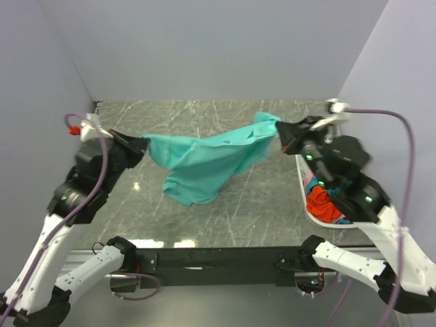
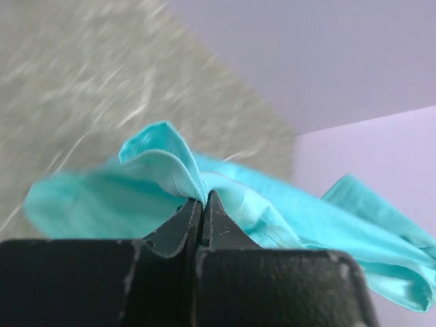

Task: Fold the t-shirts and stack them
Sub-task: Flatten the tshirt out

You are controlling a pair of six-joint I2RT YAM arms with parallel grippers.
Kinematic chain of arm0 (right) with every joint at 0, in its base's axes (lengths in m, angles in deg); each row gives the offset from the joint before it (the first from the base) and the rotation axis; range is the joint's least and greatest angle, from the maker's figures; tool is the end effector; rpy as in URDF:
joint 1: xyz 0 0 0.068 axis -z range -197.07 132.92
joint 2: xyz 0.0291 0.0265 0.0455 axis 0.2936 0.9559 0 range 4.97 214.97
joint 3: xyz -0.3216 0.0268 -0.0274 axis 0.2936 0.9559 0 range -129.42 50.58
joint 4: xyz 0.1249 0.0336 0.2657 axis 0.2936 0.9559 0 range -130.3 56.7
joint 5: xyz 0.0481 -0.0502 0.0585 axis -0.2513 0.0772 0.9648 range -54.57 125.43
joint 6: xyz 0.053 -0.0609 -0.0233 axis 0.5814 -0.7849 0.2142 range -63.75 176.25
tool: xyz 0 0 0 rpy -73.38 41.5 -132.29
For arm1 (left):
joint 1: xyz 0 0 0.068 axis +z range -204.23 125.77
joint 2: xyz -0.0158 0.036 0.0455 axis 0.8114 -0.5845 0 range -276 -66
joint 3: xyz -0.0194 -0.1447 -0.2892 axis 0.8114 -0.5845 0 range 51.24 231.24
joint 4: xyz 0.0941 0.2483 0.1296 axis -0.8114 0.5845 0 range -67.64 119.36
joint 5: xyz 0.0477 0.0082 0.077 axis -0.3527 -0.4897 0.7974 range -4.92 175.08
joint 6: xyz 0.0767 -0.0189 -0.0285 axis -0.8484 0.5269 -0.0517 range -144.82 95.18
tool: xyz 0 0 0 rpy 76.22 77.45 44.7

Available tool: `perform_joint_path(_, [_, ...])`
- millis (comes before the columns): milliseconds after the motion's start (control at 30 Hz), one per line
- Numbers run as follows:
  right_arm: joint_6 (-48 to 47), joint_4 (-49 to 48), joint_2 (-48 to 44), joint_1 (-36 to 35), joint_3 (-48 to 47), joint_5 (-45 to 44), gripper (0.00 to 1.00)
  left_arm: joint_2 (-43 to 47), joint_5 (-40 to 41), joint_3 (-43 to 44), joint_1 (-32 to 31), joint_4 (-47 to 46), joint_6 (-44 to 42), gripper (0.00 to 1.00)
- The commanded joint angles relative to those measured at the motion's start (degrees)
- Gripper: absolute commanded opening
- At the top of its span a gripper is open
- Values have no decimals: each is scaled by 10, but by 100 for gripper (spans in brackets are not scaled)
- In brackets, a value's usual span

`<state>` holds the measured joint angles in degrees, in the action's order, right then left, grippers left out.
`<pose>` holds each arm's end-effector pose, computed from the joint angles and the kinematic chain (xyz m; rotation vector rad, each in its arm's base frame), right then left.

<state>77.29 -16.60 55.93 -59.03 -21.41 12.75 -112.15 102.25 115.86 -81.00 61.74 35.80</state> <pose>0.1701 0.1148 0.5095 0.0106 1.6398 0.5275 0.1731 -0.0631 0.4362 -0.7725 1.8325 -0.7247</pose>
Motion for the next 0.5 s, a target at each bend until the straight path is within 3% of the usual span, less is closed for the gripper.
perform_joint_path(0, [-17,8,-37,2,-67,56,0,25,7,81,0,-61,-74,1])
perform_joint_path(133, [-25,31,-52,1,-139,97,0,52,5,145,0,-99,-100,1])
perform_joint_path(267, [-33,39,-46,1,-191,141,0,74,1,155,0,-154,-129,1])
perform_joint_path(467, [-66,32,12,1,-230,114,0,35,54,161,0,-161,-149,1])
